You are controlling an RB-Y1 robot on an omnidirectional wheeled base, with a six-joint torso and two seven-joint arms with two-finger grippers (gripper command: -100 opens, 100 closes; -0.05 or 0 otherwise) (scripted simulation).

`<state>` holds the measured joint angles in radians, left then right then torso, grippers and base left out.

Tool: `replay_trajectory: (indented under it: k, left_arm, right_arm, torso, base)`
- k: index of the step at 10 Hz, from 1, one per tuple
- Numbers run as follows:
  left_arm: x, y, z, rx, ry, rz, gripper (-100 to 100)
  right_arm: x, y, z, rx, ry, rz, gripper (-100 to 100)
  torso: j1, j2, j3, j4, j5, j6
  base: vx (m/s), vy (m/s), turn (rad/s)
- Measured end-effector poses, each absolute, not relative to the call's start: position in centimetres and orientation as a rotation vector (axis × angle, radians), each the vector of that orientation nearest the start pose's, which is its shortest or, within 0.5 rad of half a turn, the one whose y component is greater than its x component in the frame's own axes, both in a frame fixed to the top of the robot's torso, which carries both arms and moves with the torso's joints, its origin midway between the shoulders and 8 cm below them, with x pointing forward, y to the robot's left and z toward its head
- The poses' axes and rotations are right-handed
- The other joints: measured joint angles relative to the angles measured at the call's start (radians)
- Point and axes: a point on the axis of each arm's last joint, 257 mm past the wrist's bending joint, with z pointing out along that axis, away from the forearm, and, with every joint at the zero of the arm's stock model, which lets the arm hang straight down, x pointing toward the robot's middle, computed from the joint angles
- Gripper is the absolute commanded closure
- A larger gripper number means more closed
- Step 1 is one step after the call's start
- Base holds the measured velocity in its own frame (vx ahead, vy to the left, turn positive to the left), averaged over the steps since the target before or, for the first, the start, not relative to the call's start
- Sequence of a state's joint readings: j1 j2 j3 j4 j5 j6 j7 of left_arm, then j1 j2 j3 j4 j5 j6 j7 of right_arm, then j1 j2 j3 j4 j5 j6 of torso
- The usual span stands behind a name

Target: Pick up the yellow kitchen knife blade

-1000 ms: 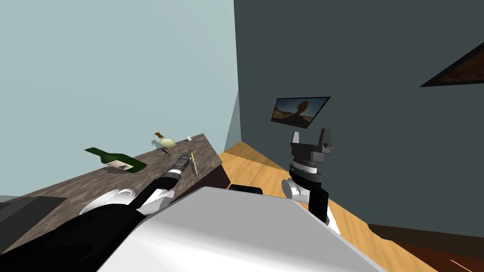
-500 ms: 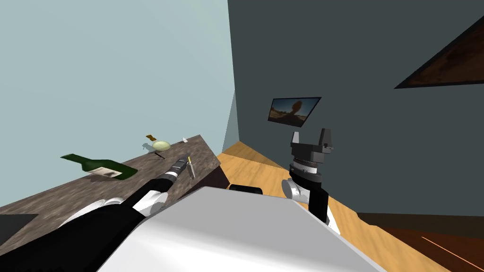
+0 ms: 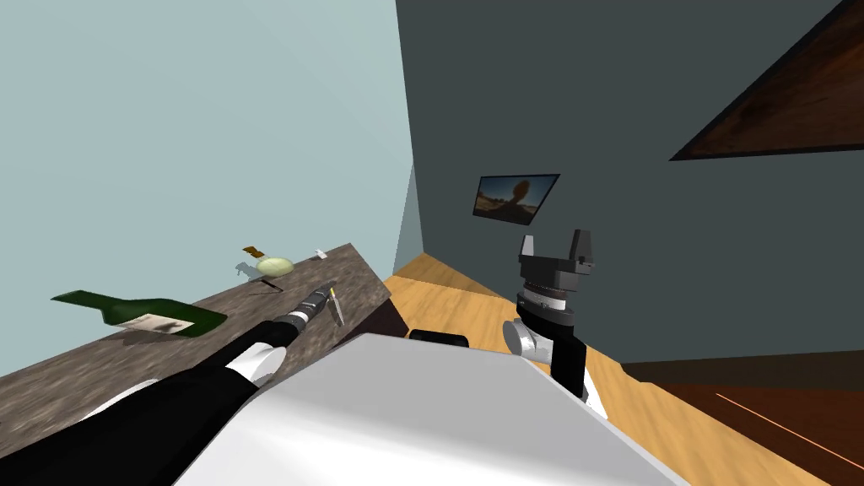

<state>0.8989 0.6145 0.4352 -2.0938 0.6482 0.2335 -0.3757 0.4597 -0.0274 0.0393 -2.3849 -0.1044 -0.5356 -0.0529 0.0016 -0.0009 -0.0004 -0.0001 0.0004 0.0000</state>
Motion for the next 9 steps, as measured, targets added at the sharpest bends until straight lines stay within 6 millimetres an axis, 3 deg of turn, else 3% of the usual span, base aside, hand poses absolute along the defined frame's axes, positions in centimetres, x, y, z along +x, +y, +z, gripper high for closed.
replay_trajectory:
  k: [9]
  left_arm:
    - [20.0, 58.2, -28.1, -1.428, 1.839, -0.201, -100]
  right_arm:
    - [31.5, -26.7, 8.7, 0.58, 0.436, 1.514, 0]
  torso:
    - [0.0, -0.001, -0.001, 0.0, 0.0, -0.001]
  base:
    - [0.013, 0.02, -0.124]
